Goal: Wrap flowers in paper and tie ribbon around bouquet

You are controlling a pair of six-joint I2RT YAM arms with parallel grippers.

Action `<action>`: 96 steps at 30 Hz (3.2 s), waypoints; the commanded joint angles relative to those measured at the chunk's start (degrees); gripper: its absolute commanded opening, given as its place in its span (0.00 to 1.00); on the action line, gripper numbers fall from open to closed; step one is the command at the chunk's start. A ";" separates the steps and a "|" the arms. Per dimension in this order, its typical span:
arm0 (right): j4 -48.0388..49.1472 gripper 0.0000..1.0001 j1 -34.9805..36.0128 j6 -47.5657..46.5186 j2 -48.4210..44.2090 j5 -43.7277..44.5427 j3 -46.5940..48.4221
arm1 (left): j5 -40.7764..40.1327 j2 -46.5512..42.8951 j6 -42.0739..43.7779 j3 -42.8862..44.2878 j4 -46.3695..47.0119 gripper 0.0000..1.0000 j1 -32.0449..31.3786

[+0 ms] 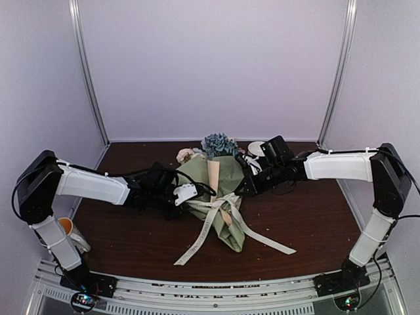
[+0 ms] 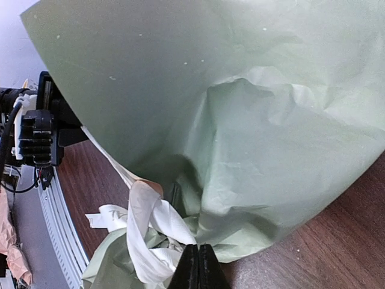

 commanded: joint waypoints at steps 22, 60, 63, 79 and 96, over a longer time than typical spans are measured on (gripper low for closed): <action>5.53 0.00 -9.73 2.90 -8.95 5.02 -20.87 | 4.59 -1.96 -7.58 -2.93 -2.91 0.00 0.12; 5.66 0.00 -10.39 4.19 -7.43 1.76 -19.76 | 1.40 -10.29 -16.22 -10.92 -2.65 0.00 0.31; 5.81 0.00 -11.25 4.88 -7.37 2.14 -21.06 | 2.82 -7.68 -18.21 -9.49 -5.34 0.00 0.56; 5.56 0.00 -15.38 6.07 -7.88 2.93 -24.95 | 6.17 -5.86 -23.47 -11.23 -5.85 0.00 2.89; 5.28 0.00 -16.46 5.96 -7.10 2.41 -26.39 | 6.44 -6.67 -24.49 -12.01 -5.36 0.00 4.75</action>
